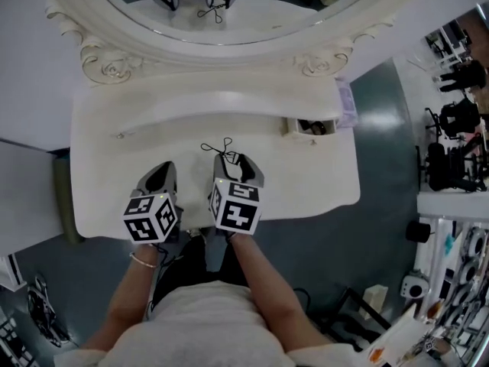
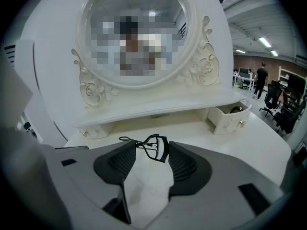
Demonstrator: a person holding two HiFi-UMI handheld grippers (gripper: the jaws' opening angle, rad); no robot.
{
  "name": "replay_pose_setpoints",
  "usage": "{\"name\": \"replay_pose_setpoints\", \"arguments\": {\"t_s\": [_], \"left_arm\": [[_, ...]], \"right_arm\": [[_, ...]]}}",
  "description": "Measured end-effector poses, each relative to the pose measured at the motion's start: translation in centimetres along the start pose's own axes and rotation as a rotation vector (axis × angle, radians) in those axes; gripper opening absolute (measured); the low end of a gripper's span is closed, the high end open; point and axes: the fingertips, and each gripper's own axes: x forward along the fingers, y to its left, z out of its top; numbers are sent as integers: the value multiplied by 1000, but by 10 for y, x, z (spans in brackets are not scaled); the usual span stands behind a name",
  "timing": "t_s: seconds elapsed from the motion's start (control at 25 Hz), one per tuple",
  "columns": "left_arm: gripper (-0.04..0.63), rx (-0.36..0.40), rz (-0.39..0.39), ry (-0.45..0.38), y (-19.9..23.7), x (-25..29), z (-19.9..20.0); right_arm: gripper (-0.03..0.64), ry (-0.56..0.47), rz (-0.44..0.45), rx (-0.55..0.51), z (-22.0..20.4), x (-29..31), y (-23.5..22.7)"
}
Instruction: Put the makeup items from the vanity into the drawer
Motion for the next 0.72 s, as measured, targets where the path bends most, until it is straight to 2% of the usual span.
{"name": "replay_pose_setpoints", "arguments": {"t_s": [0.72], "left_arm": [[3,65,-135,23,-90,28,19]], "right_arm": [[221,-97,-102,99,33,-44,-80]]}}
